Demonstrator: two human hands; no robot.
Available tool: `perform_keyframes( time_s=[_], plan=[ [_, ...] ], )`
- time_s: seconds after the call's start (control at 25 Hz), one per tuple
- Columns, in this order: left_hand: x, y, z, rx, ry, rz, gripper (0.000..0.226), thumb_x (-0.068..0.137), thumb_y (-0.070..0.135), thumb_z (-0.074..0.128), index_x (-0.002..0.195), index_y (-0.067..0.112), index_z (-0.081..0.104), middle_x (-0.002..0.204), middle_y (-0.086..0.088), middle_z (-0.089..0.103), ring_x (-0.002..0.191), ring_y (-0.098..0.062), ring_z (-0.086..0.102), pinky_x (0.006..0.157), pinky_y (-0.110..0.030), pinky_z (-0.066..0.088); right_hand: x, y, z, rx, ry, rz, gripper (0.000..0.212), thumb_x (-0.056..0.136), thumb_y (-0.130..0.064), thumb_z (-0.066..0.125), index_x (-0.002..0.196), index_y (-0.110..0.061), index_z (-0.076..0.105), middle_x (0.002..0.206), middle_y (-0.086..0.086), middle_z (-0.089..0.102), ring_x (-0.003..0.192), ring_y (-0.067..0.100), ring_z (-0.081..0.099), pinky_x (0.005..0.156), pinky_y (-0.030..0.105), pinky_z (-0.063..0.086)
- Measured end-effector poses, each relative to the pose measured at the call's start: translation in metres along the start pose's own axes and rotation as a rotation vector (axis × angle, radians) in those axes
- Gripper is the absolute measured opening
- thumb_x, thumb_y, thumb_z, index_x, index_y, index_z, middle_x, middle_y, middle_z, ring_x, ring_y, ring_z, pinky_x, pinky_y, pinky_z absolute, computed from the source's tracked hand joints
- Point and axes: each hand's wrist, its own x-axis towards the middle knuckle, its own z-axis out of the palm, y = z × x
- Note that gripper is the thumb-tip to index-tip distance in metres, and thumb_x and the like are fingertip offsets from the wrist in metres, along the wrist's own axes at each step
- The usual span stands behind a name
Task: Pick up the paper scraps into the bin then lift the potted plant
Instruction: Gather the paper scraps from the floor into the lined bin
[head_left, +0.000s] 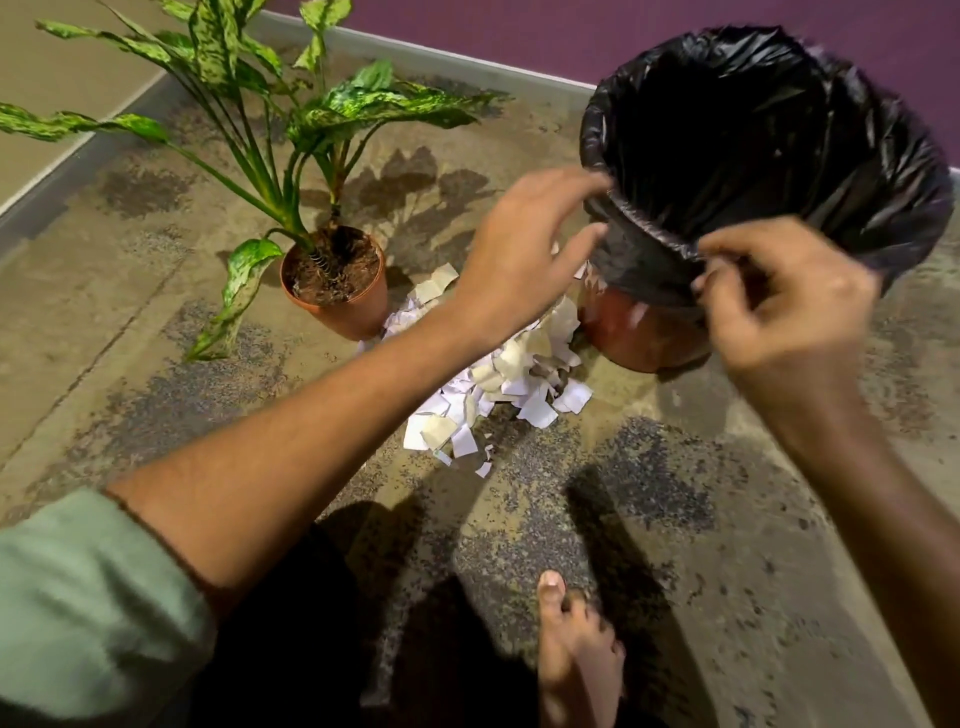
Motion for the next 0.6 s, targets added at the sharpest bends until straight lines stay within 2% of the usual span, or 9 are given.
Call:
perform_keyframes(
  time_s=[0.08, 0.12, 0.2, 0.28, 0.36, 0.44, 0.52, 0.6],
  plan=[
    [-0.041, -0.023, 0.001, -0.017, 0.08, -0.198, 0.022, 0.089, 0.02, 0.06, 0.109, 0.013, 0.068, 0.11, 0.0, 0.069, 0.105, -0.016, 0.06, 0.093, -0.028, 0.042, -0.038, -0.015, 0.031, 0.077, -0.166, 0.042, 0.016, 0.09, -0.003, 0.061, 0.099, -0.008, 0.072, 0.092, 0.002, 0.07, 0.072, 0.008, 0.06, 0.075, 0.001, 0.043],
    [-0.061, -0.036, 0.003, -0.021, 0.092, -0.318, 0.017, 0.089, 0.019, 0.061, 0.103, 0.014, 0.069, 0.105, 0.001, 0.07, 0.1, -0.015, 0.06, 0.09, -0.031, 0.045, -0.058, -0.018, 0.051, 0.099, -0.299, 0.073, 0.017, 0.091, -0.006, 0.061, 0.102, -0.01, 0.073, 0.095, 0.002, 0.071, 0.07, 0.006, 0.06, 0.074, 0.004, 0.047],
    [-0.1, -0.061, 0.007, -0.019, 0.096, -0.554, 0.014, 0.089, 0.016, 0.06, 0.096, 0.013, 0.071, 0.1, 0.001, 0.071, 0.094, -0.013, 0.061, 0.087, -0.035, 0.049, -0.095, -0.02, 0.086, 0.141, -0.542, 0.085, 0.019, 0.092, -0.008, 0.06, 0.106, -0.014, 0.072, 0.096, 0.003, 0.072, 0.069, 0.008, 0.06, 0.071, 0.027, 0.058],
    [-0.138, -0.085, 0.011, 0.012, 0.068, -0.772, 0.015, 0.089, 0.015, 0.058, 0.094, 0.012, 0.072, 0.096, 0.0, 0.072, 0.088, -0.01, 0.061, 0.086, -0.035, 0.049, -0.122, -0.012, 0.114, 0.188, -0.656, 0.006, 0.02, 0.088, -0.004, 0.062, 0.102, -0.014, 0.073, 0.09, 0.004, 0.071, 0.071, 0.014, 0.061, 0.07, 0.036, 0.058],
    [-0.171, -0.104, 0.013, 0.128, -0.004, -0.929, 0.016, 0.089, 0.018, 0.057, 0.091, 0.013, 0.072, 0.091, -0.002, 0.074, 0.079, -0.013, 0.063, 0.074, -0.032, 0.051, -0.138, -0.006, 0.132, 0.181, -0.751, 0.026, 0.018, 0.089, -0.007, 0.063, 0.102, -0.014, 0.072, 0.095, 0.002, 0.07, 0.078, 0.015, 0.062, 0.076, 0.038, 0.056],
    [-0.201, -0.118, 0.013, 0.215, -0.1, -1.074, 0.016, 0.088, 0.018, 0.057, 0.093, 0.013, 0.071, 0.09, -0.005, 0.073, 0.071, -0.021, 0.065, 0.066, -0.029, 0.053, -0.147, -0.002, 0.148, 0.134, -0.814, 0.059, 0.023, 0.089, -0.013, 0.065, 0.111, -0.014, 0.07, 0.109, 0.002, 0.067, 0.089, 0.018, 0.063, 0.087, 0.035, 0.053],
    [-0.224, -0.126, 0.014, 0.264, -0.205, -1.177, 0.018, 0.087, 0.013, 0.056, 0.098, 0.011, 0.07, 0.094, -0.01, 0.073, 0.078, -0.027, 0.066, 0.069, -0.032, 0.054, -0.153, 0.003, 0.163, 0.077, -0.876, 0.087, 0.039, 0.087, -0.018, 0.069, 0.125, -0.013, 0.062, 0.129, 0.003, 0.059, 0.107, 0.022, 0.06, 0.098, 0.032, 0.043],
    [-0.242, -0.129, 0.014, 0.323, -0.291, -1.171, 0.028, 0.086, 0.007, 0.054, 0.11, 0.011, 0.067, 0.11, -0.013, 0.067, 0.093, -0.03, 0.064, 0.081, -0.037, 0.054, -0.155, 0.005, 0.178, 0.021, -0.931, 0.076, 0.057, 0.086, -0.023, 0.071, 0.138, -0.013, 0.051, 0.143, 0.003, 0.047, 0.126, 0.023, 0.047, 0.107, 0.029, 0.033]
  ],
)
